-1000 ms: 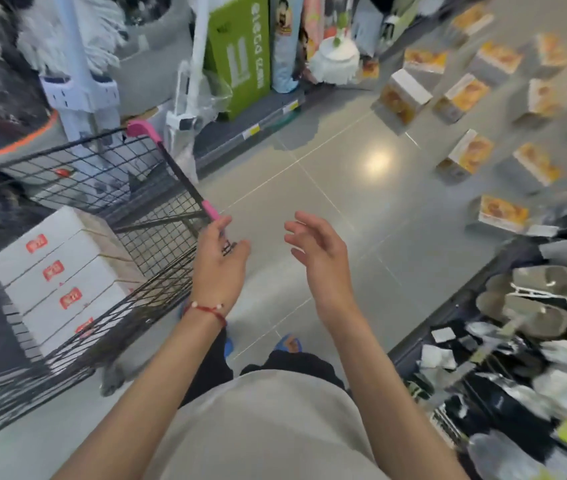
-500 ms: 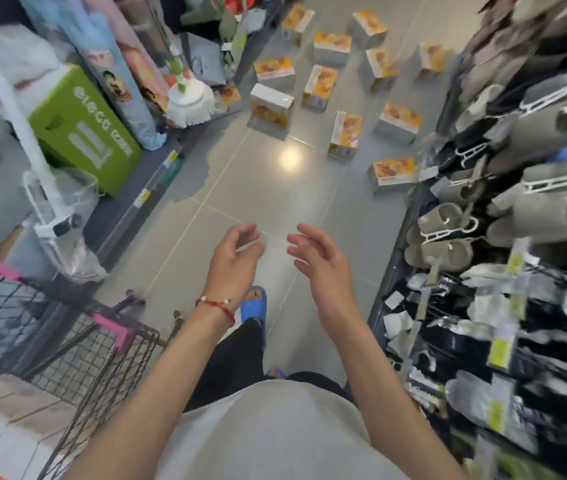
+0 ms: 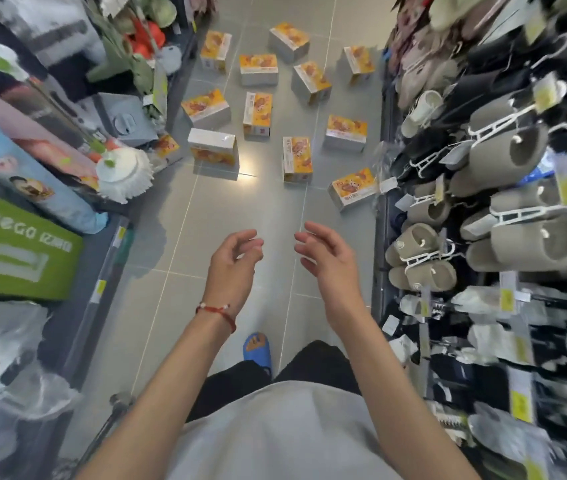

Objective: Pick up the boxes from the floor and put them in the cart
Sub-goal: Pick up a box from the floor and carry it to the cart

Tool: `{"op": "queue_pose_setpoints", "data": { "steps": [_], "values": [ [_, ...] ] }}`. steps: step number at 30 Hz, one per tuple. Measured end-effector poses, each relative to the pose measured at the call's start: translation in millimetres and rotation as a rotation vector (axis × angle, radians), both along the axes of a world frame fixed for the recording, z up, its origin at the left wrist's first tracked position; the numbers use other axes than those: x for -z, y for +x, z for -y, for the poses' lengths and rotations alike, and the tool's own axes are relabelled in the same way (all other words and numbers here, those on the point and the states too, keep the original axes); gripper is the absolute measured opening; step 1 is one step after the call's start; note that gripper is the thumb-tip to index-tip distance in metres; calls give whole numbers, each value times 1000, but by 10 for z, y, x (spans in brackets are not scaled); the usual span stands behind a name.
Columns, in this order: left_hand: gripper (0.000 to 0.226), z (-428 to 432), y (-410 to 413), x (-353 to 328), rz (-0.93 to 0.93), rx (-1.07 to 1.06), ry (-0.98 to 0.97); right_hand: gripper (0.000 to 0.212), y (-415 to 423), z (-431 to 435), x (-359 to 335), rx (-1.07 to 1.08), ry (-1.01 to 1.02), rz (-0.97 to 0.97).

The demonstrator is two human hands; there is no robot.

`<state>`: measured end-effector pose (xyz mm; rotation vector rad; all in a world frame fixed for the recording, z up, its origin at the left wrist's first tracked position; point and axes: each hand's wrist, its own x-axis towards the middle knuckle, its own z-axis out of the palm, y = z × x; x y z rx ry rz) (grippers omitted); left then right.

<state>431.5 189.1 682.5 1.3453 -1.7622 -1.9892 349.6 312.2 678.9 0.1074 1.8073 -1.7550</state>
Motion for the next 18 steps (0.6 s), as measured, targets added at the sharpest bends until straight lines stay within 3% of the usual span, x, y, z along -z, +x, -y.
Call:
{"op": "queue_pose_setpoints", "data": {
  "steps": [8, 18],
  "values": [
    [24, 663, -1135, 96, 16, 114, -15, 22, -993, 575, 95, 105, 3, 48],
    [23, 1283, -2954, 232, 86, 129, -49, 17, -2941, 1210, 228, 67, 69, 120]
  ]
}}
